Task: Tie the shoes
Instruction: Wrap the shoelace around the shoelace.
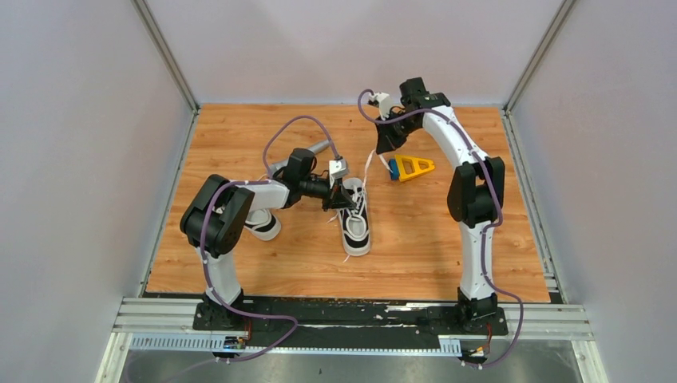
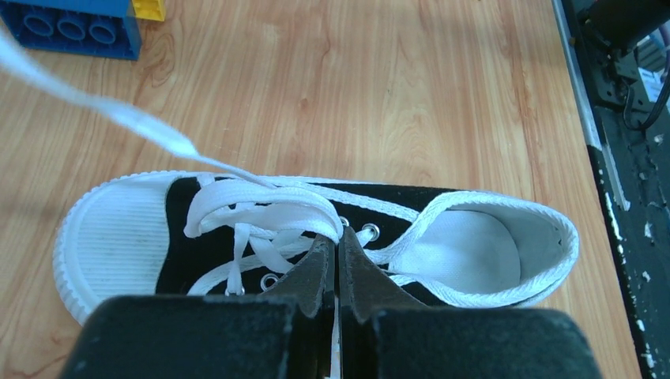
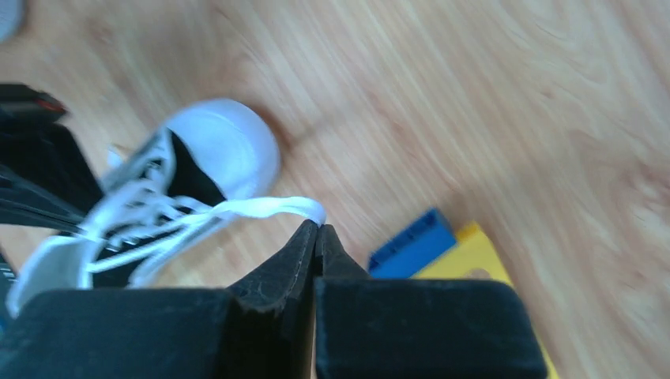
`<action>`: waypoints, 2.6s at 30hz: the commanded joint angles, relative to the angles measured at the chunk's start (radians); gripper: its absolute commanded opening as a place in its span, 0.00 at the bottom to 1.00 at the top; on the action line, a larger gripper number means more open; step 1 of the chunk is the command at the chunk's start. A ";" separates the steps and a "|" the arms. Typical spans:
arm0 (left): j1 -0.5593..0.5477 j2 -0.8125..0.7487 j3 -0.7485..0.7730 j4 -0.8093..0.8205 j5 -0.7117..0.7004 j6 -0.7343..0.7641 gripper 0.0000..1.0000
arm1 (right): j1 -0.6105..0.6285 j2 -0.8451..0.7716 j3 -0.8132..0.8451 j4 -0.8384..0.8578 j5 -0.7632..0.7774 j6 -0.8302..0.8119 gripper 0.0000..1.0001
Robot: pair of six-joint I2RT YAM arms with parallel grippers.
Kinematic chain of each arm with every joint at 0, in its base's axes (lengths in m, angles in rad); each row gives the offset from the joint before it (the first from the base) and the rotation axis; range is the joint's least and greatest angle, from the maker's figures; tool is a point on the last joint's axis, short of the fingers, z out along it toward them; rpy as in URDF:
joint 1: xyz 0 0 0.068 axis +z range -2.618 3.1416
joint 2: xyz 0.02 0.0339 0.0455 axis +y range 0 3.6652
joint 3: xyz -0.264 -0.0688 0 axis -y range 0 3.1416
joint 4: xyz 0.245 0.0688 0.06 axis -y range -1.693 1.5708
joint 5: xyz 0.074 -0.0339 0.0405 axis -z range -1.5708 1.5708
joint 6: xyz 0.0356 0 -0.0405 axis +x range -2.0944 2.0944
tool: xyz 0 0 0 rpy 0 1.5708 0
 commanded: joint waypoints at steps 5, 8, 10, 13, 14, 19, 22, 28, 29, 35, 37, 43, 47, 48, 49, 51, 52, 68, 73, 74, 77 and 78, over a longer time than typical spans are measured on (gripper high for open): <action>0.004 0.001 0.067 -0.110 0.044 0.184 0.00 | 0.105 0.001 -0.022 -0.010 -0.162 0.331 0.00; 0.004 -0.006 0.074 -0.132 0.046 0.229 0.00 | 0.114 0.000 -0.035 0.024 -0.156 0.401 0.00; 0.004 -0.014 0.075 -0.149 0.047 0.256 0.00 | 0.114 0.011 -0.026 0.042 -0.152 0.433 0.00; 0.001 -0.019 0.081 -0.200 0.049 0.318 0.00 | 0.115 0.042 0.015 0.049 -0.166 0.454 0.00; 0.000 -0.019 0.085 -0.210 0.051 0.328 0.00 | 0.115 0.052 0.029 0.052 -0.182 0.454 0.00; -0.008 -0.022 0.085 -0.244 0.050 0.367 0.00 | 0.125 0.060 0.052 0.058 -0.273 0.434 0.00; -0.012 -0.028 0.077 -0.229 0.045 0.362 0.00 | 0.127 0.030 0.020 0.053 -0.362 0.416 0.00; -0.014 -0.037 0.058 -0.179 0.028 0.324 0.00 | 0.126 -0.040 -0.048 -0.027 -0.507 0.315 0.00; -0.014 -0.038 0.055 -0.171 0.022 0.316 0.00 | 0.127 -0.049 -0.057 -0.041 -0.509 0.302 0.00; -0.014 -0.047 0.027 -0.081 -0.019 0.244 0.00 | 0.127 -0.109 -0.130 -0.114 -0.562 0.212 0.00; -0.014 -0.048 0.023 -0.070 -0.025 0.233 0.00 | 0.127 -0.134 -0.154 -0.136 -0.570 0.190 0.00; -0.014 -0.043 0.017 -0.030 -0.030 0.205 0.00 | 0.131 -0.202 -0.266 -0.166 -0.513 0.166 0.00; -0.014 -0.037 0.017 -0.006 -0.033 0.180 0.00 | 0.160 -0.244 -0.352 -0.151 -0.459 0.182 0.00; -0.014 -0.036 0.017 -0.004 -0.033 0.176 0.00 | 0.167 -0.257 -0.368 -0.142 -0.457 0.190 0.00; -0.014 -0.036 0.016 -0.002 -0.032 0.174 0.00 | 0.173 -0.268 -0.384 -0.131 -0.447 0.205 0.00; -0.014 -0.036 0.015 0.000 -0.029 0.171 0.00 | 0.183 -0.285 -0.401 -0.115 -0.429 0.218 0.00; -0.014 -0.035 0.015 0.000 -0.028 0.169 0.00 | 0.187 -0.291 -0.404 -0.104 -0.407 0.226 0.00; 0.003 -0.004 -0.002 0.091 -0.024 0.013 0.00 | 0.194 -0.355 -0.522 -0.142 -0.340 0.126 0.00; 0.015 -0.018 -0.005 0.044 -0.024 0.050 0.00 | 0.156 -0.360 -0.545 -0.156 -0.300 0.088 0.00; 0.017 -0.014 -0.005 0.043 -0.024 0.039 0.00 | 0.156 -0.363 -0.547 -0.163 -0.293 0.076 0.00; 0.026 -0.002 -0.002 0.048 -0.025 0.011 0.00 | 0.156 -0.373 -0.556 -0.182 -0.283 0.062 0.00; 0.027 0.003 -0.002 0.051 -0.025 0.002 0.00 | 0.156 -0.377 -0.561 -0.192 -0.276 0.056 0.00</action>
